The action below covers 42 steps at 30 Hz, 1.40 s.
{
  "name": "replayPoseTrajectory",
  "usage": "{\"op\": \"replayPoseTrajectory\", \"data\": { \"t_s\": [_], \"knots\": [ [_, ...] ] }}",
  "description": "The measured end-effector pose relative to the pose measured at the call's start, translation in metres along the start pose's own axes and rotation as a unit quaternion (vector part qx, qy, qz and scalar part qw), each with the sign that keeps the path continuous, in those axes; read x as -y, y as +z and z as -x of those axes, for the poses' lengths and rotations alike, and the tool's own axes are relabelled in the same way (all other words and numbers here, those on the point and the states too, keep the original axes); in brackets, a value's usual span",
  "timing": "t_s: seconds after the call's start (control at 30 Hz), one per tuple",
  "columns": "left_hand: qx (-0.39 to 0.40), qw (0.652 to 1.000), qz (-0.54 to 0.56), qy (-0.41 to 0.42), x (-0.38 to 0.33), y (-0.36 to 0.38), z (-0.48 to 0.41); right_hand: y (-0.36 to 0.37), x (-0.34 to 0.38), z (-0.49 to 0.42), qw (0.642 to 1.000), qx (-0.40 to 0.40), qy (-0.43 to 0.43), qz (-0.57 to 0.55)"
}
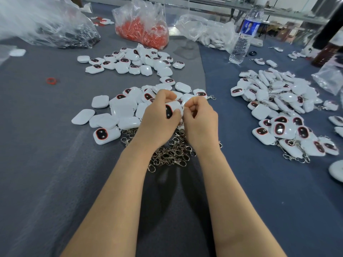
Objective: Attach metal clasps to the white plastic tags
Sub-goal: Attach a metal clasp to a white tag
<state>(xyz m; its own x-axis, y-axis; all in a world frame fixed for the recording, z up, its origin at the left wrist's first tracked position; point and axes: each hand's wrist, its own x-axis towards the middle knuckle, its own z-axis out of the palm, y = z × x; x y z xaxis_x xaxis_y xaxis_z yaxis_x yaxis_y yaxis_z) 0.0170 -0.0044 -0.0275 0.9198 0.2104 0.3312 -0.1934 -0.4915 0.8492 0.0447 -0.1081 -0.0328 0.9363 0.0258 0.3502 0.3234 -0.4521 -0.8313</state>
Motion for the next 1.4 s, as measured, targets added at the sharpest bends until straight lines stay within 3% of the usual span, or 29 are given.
{"op": "replayPoseTrajectory", "data": {
  "t_s": [0.57,0.93,1.07,1.13,1.23,1.33,1.4],
  "knots": [
    [-0.013,0.998,-0.057,-0.005,0.001,-0.001,0.001,0.005,0.002,0.001,1.0,0.014,0.006,0.014],
    [-0.004,0.996,-0.092,0.005,0.007,0.002,0.0,0.011,0.0,0.004,0.994,0.048,-0.008,0.094],
    [-0.042,0.998,0.023,-0.042,0.002,-0.001,-0.002,0.007,0.003,0.004,0.999,0.018,-0.027,0.017],
    [-0.055,0.977,0.168,-0.121,-0.001,-0.002,-0.004,0.005,0.006,0.003,0.999,0.004,-0.026,-0.031],
    [-0.039,0.898,0.373,-0.23,-0.004,-0.006,-0.006,0.005,0.008,0.002,0.995,0.009,-0.018,-0.093],
    [0.002,0.806,0.523,-0.277,-0.007,-0.01,-0.007,0.007,0.008,0.003,0.993,-0.014,-0.024,-0.116],
    [0.025,0.771,0.566,-0.291,-0.008,-0.013,-0.006,0.007,0.008,0.003,0.992,-0.031,-0.027,-0.121]
  ]
}}
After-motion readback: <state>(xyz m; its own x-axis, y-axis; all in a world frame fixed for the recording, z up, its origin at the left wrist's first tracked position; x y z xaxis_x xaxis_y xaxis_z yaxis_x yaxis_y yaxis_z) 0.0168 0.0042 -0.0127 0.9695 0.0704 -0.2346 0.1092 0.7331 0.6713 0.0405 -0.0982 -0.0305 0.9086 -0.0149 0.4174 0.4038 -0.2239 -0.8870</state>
